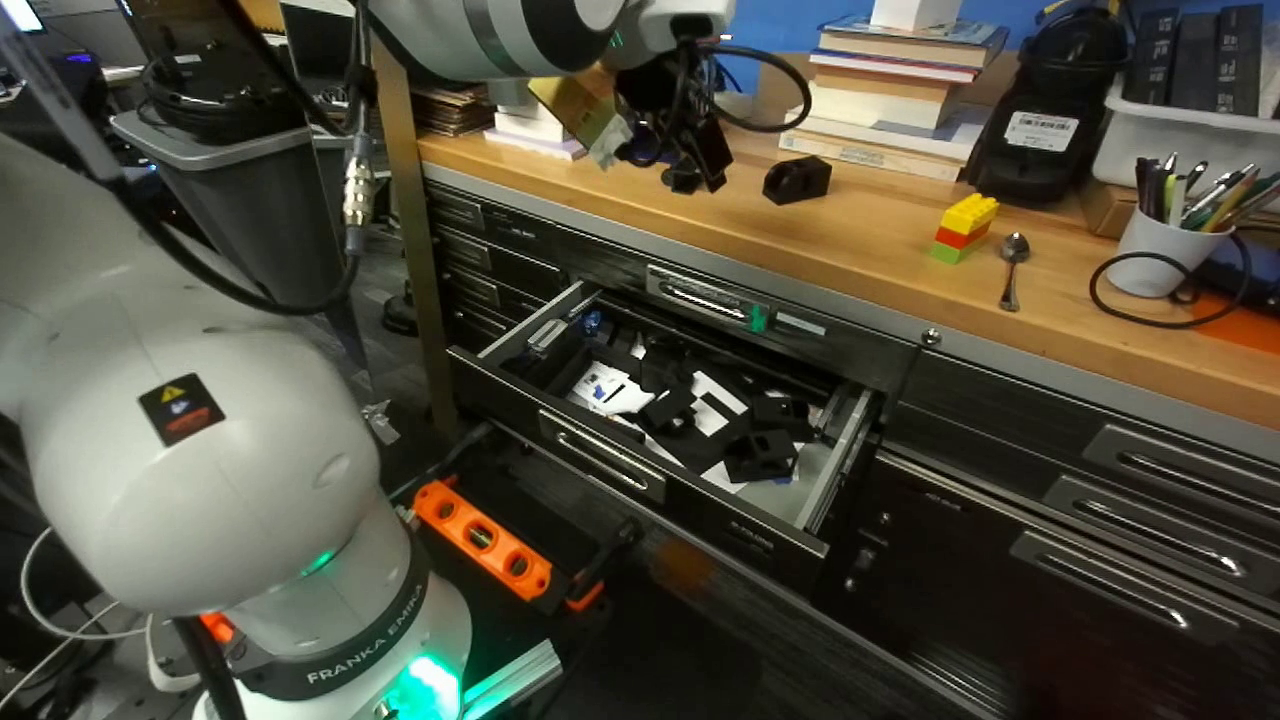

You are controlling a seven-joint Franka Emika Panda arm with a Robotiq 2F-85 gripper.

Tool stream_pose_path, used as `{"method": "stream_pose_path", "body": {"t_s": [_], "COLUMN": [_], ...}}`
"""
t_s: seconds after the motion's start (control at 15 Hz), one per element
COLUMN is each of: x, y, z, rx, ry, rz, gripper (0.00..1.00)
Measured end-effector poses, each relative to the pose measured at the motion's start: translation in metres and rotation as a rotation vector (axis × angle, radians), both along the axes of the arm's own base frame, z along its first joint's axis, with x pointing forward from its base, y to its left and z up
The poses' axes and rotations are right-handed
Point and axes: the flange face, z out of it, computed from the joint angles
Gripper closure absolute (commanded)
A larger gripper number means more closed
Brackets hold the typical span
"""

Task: Put the black objects on the table into the open drawer and then close the drawer

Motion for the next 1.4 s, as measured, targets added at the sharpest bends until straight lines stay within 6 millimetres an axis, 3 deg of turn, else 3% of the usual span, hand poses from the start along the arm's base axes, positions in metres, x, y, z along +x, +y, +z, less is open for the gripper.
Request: {"method": "stream_pose_path", "body": {"t_s": [0.4,0.73,0.93,1.4], "x": [0.018,0.046,0.081,0.178], "y": [0.03,0.049,0.043,0.005], "z": [0.026,0.026,0.021,0.0], "rx": [-0.035,-0.027,-0.023,-0.043], "ry": [-0.018,0.026,0.054,0.111], "rz": [0.032,0.049,0.046,-0.061], "gripper": [0.0,0.0,0.0,0.0]}}
